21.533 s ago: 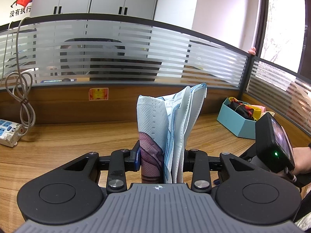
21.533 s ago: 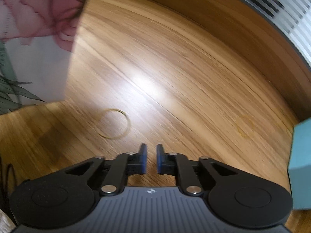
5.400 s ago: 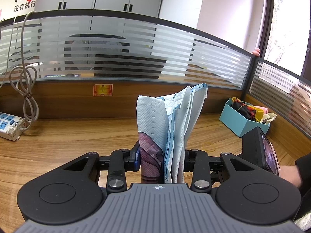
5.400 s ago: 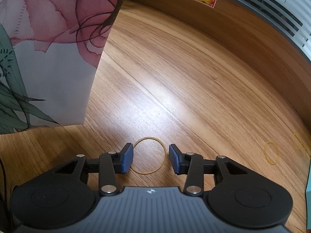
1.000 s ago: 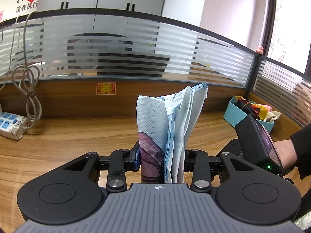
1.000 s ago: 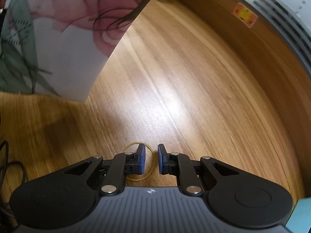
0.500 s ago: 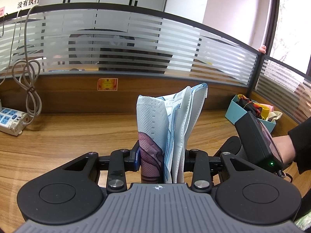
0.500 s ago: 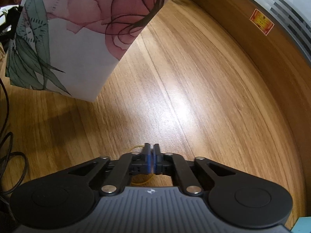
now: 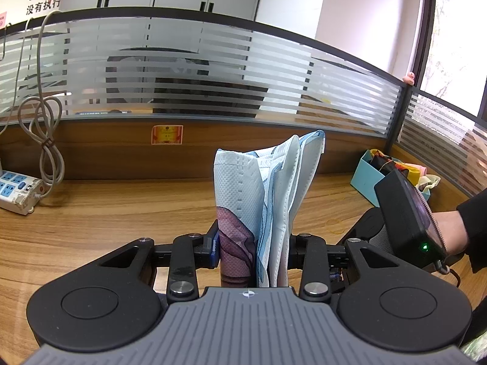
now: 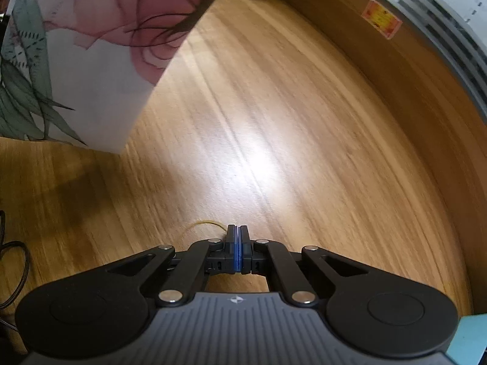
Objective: Fold shopping bag
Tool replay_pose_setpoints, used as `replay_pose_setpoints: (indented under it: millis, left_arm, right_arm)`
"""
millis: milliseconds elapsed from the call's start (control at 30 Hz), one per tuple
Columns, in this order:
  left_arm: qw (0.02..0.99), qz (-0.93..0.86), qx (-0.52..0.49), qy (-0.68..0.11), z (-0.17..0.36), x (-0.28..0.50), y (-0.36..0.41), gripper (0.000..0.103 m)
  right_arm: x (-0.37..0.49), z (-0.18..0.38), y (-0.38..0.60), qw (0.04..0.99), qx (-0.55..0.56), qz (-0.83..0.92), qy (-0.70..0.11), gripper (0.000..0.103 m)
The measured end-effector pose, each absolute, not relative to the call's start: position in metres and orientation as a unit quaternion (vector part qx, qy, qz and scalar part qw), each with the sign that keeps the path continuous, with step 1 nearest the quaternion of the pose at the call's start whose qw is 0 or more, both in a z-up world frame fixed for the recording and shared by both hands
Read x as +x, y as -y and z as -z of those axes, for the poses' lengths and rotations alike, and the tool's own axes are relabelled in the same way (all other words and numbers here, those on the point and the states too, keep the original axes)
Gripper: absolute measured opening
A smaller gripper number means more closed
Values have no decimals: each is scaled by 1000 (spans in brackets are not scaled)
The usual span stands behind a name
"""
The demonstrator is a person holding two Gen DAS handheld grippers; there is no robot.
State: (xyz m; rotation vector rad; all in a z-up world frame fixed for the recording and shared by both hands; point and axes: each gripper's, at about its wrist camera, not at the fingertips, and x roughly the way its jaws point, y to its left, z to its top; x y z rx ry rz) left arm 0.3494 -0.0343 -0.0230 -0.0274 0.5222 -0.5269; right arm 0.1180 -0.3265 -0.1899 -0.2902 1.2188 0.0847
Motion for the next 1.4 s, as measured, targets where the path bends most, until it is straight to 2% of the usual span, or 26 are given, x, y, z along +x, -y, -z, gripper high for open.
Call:
replay_pose_setpoints:
  millis: [200,300,400,633,1133,1400]
  left_arm:
    - [932,257,-14,-255,22,349,35,38]
    - [932,257,-14,-255,22,349,34,38]
    - [932,256,-14,-255,22,350,35,38]
    - [933,250,-20,-258,23,352,32,38]
    - [933,246,-24,-263,25,356,30,38]
    - [934,246,-22,-259,24,355,29,38]
  right_arm:
    - [109,185,323,808,-142,-62,-568,1]
    - [109,186,316,801,-176,-89,-565,11]
    - [110,190,309,777,-227,-136,-571,12]
    - [124,191,310,731,-285,-224,-578,12]
    - [139,188,321,701,-265,-300,-591,1]
    - [122,184,319,714,-249,-278,-593,0]
